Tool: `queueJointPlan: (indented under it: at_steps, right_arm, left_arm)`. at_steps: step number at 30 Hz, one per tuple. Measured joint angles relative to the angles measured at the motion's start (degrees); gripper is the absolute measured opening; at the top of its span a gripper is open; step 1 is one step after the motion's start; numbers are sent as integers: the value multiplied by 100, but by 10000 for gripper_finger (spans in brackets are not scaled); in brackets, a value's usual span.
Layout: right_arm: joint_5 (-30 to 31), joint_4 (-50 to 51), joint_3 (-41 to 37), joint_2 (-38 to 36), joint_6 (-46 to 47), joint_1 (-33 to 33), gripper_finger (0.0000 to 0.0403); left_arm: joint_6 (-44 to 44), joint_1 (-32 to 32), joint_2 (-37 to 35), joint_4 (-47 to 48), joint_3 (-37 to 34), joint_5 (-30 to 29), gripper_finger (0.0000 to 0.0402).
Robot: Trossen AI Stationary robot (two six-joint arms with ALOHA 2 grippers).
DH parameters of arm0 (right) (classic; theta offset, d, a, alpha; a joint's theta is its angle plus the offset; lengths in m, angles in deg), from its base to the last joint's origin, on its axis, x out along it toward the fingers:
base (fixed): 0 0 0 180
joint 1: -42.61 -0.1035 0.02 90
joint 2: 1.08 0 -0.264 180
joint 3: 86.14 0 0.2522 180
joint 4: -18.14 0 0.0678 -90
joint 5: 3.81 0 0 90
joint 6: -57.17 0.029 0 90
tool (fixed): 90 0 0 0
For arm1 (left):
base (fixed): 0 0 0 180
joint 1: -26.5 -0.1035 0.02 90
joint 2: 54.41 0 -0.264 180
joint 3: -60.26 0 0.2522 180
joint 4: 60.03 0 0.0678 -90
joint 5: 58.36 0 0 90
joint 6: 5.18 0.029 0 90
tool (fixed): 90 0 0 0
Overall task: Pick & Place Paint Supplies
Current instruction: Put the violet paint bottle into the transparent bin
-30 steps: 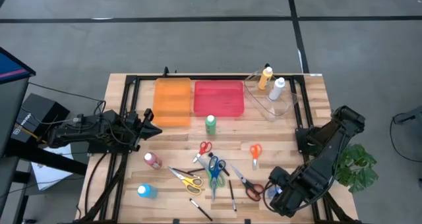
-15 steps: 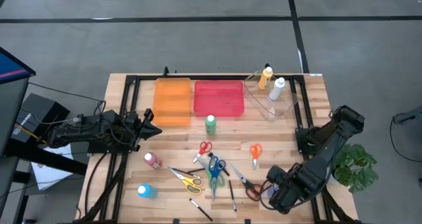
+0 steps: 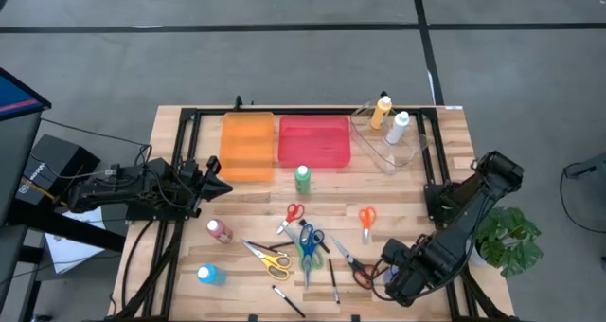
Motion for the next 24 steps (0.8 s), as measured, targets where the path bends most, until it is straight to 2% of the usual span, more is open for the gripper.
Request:
queueJointPlan:
  at_steps: [7,14,24]
  right_arm:
    - [-3,-100,-52,0,-79,13,210]
    - [-99,-91,-47,-13,-77,-4,114]
    - [-104,-97,-34,-24,-154,-2,113]
  left_arm:
    - [0,-1,2,0,-2,-1,1]
    - [-2,-2,2,0,-2,0,1]
    - [0,-2,0,0,0,0,1]
